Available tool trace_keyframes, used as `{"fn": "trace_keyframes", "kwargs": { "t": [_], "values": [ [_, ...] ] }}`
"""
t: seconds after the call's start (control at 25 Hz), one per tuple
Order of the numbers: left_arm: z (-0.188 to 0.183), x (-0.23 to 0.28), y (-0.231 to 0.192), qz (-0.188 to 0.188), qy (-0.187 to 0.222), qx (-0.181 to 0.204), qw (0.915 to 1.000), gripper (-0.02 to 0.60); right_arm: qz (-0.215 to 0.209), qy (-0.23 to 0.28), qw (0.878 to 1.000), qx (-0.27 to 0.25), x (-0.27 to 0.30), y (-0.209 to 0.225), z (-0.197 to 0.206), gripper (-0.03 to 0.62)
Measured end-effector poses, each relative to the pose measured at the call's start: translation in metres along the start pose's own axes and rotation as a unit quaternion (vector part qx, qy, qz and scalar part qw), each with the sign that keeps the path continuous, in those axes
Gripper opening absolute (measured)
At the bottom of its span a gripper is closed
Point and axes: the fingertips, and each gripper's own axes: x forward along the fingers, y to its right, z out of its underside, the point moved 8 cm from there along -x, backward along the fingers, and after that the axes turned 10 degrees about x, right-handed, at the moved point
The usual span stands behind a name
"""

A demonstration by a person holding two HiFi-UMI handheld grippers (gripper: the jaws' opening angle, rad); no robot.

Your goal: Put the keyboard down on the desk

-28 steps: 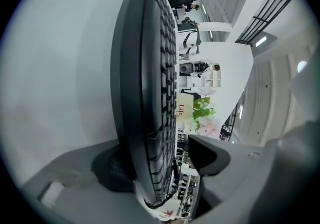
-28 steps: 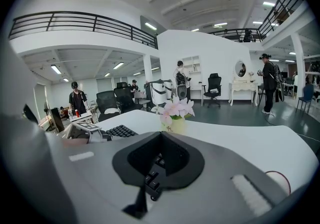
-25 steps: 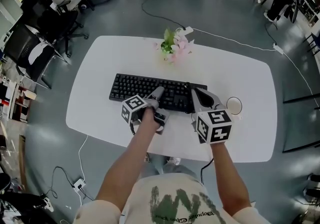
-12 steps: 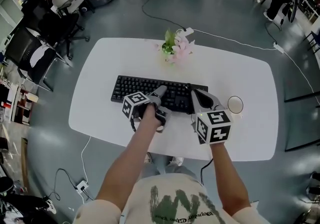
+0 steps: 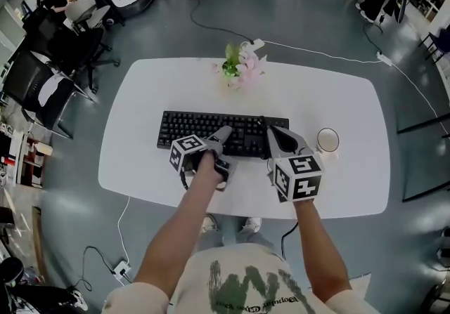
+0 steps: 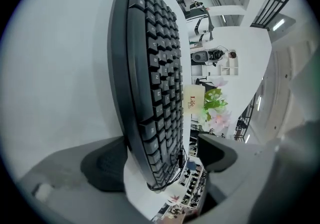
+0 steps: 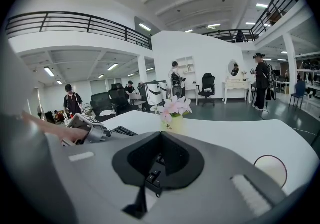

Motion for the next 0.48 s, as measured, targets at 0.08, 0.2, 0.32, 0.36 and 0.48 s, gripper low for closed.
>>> {"fn": "trace_keyframes", "kwargs": {
  "t": [0.08, 0.2, 0.32, 0.36, 0.48],
  "values": [
    [0.001, -0.003, -0.002, -0.001, -0.005, -0.002, 1.0000, 0.439, 0.005, 0.002, 1.000, 0.002, -0.003, -0.002, 0.000, -0.002],
    [0.002, -0.007, -0.004, -0.003, -0.011, 0.000, 0.9999, 0.440, 0.012, 0.006, 1.000, 0.004, -0.006, -0.004, -0.001, -0.002],
    [-0.001, -0.011, -0.004, 0.001, -0.015, 0.005, 0.9999, 0.440, 0.020, 0.013, 1.000, 0.005, -0.009, -0.007, -0.003, -0.002],
    [-0.002, -0.013, -0.003, 0.003, -0.017, 0.007, 0.9998, 0.440, 0.022, 0.015, 1.000, 0.005, -0.009, -0.008, -0.004, -0.001],
    [-0.006, -0.018, 0.000, 0.015, -0.025, 0.023, 0.9993, 0.440, 0.028, 0.019, 0.999, 0.006, -0.011, -0.011, -0.004, -0.002]
  ]
}}
